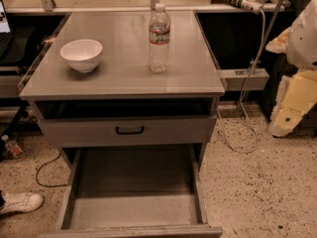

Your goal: Place water bottle into middle drawer

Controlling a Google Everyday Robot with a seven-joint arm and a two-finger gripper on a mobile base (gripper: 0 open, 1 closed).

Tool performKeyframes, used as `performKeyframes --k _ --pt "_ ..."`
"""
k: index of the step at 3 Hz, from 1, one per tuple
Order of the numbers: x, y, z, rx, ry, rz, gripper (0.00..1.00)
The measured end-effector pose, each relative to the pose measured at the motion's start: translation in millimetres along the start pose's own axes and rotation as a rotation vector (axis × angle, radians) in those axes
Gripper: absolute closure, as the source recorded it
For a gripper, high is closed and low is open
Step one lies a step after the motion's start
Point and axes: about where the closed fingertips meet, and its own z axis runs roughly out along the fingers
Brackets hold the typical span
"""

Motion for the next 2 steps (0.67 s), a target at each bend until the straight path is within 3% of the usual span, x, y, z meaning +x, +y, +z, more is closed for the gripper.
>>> performKeyframes --k 1,2 --pt "0 0 0 0.000 0.000 0.000 0.00" --pt "-4 -12 7 -0.011 -0.058 0.053 0.00"
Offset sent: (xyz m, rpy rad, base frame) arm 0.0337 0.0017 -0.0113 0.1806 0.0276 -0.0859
